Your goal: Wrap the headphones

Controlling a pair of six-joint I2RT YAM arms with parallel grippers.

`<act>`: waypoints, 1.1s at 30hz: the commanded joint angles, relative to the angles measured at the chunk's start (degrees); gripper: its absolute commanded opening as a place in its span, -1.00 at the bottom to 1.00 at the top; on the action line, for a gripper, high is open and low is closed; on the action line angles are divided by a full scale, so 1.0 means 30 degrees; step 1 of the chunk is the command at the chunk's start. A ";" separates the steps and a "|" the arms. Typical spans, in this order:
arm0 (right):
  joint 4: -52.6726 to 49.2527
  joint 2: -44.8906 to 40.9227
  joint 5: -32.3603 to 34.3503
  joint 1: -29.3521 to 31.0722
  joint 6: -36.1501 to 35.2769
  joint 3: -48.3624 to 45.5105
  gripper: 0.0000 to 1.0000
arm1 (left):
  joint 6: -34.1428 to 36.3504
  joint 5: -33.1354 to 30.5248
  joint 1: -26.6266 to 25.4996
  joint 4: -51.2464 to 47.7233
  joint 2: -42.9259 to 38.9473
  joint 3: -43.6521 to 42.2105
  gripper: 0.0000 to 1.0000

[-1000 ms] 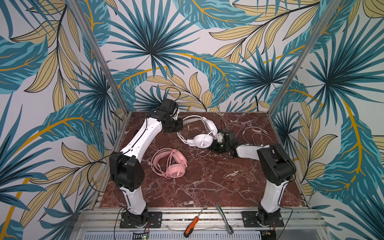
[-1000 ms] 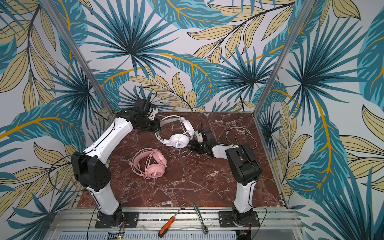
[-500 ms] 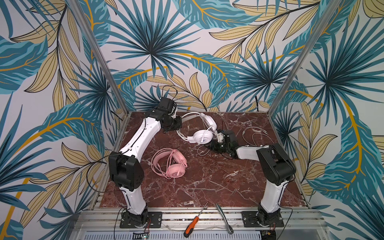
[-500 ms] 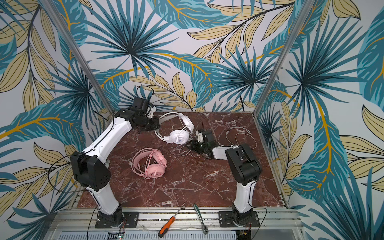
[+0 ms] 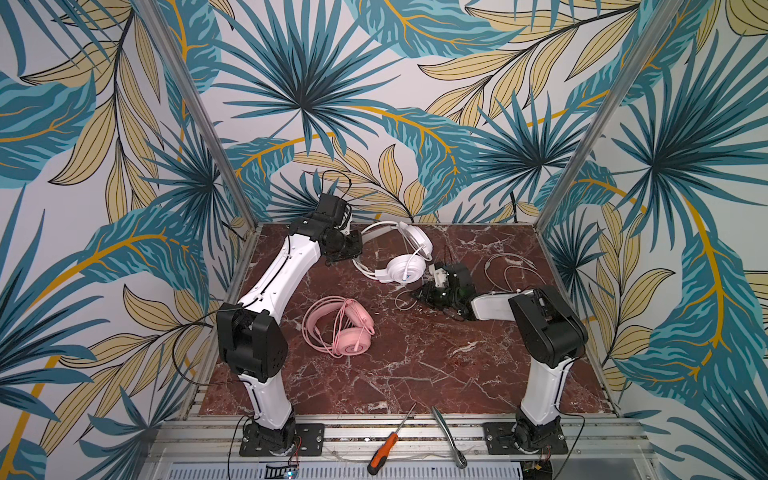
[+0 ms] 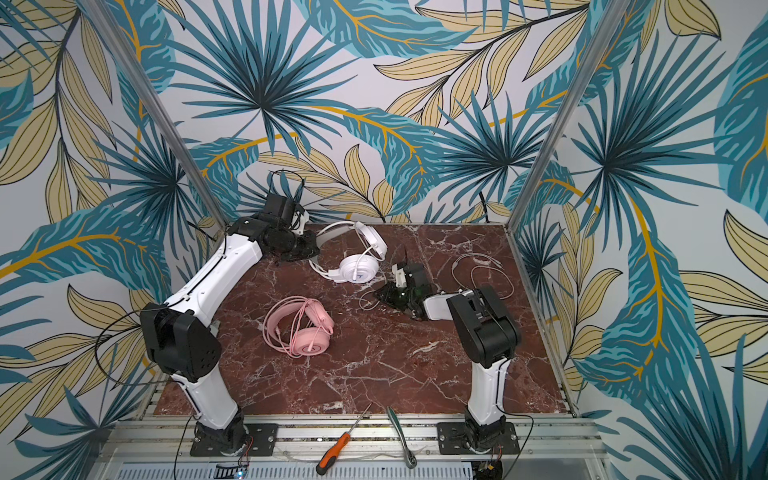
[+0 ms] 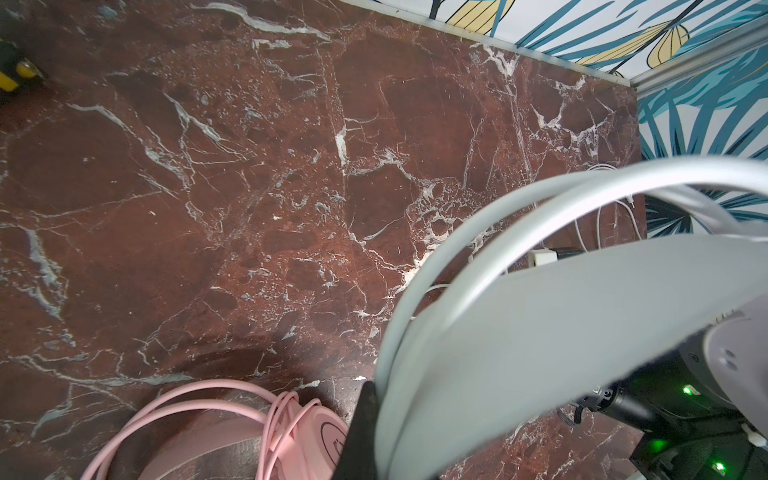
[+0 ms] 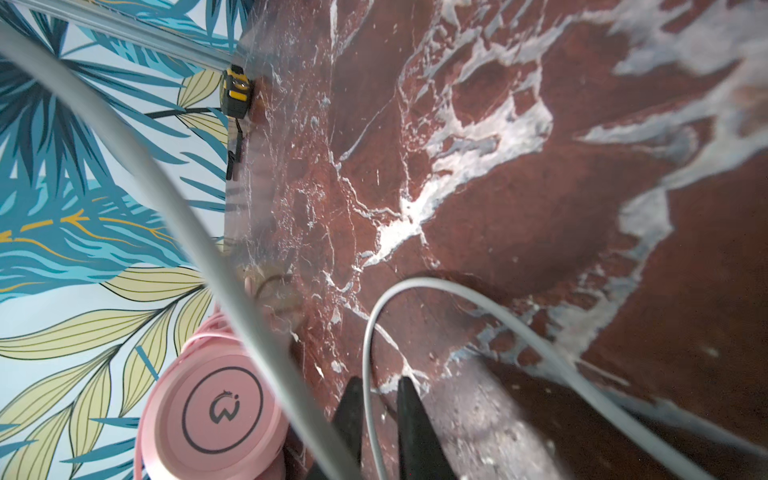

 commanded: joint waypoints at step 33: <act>-2.2292 -0.6000 0.6688 0.1937 -1.6190 0.5698 -1.00 | -0.5620 -0.2213 0.0752 0.3105 0.0024 -0.2503 -1.00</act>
